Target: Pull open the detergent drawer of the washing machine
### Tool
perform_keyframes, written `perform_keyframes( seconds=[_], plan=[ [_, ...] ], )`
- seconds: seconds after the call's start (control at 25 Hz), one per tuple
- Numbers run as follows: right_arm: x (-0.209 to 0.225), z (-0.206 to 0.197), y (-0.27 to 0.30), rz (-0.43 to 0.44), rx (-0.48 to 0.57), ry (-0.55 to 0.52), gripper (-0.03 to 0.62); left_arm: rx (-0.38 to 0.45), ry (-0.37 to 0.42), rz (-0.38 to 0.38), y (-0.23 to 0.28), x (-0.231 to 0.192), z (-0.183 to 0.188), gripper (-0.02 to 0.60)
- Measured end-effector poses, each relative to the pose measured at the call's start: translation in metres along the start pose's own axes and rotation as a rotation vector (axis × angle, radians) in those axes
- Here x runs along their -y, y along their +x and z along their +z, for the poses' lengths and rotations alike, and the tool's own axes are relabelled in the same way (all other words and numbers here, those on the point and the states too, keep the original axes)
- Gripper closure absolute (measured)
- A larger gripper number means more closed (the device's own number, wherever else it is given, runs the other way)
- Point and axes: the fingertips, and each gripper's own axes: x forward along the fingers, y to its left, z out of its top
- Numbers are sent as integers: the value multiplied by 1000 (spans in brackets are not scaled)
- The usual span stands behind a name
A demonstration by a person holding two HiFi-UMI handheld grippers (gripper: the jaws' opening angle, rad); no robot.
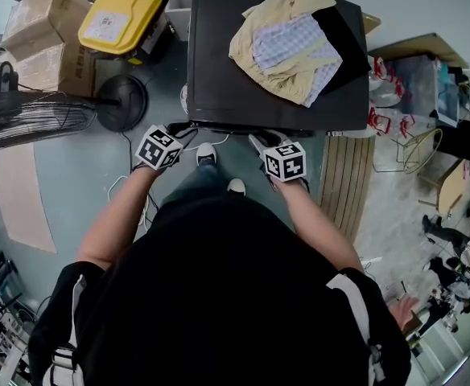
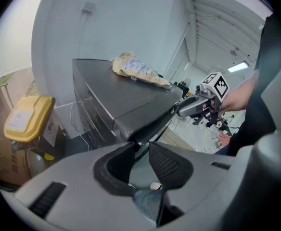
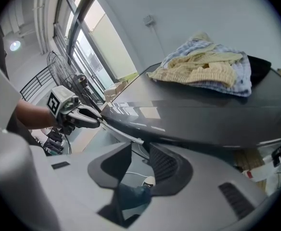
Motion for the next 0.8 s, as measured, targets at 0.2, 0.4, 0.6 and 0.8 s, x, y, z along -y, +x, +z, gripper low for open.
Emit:
perform_keyframes(
  seconds=[0.2,0.4,0.6,0.8],
  plan=[
    [1,-2,1,-9,-17,-41,487,2,2,7,2,0,-1,483],
    [1,-1,1,-2,-33,-72,499,-2,15,8,1,-1,0,486],
    [2,-2,1,24,-35,-86,508,0,22,15,3,0,-1,491],
    [2,-1,0,37,-30,-101,514,0,19,29,1,0,0,493]
  ],
)
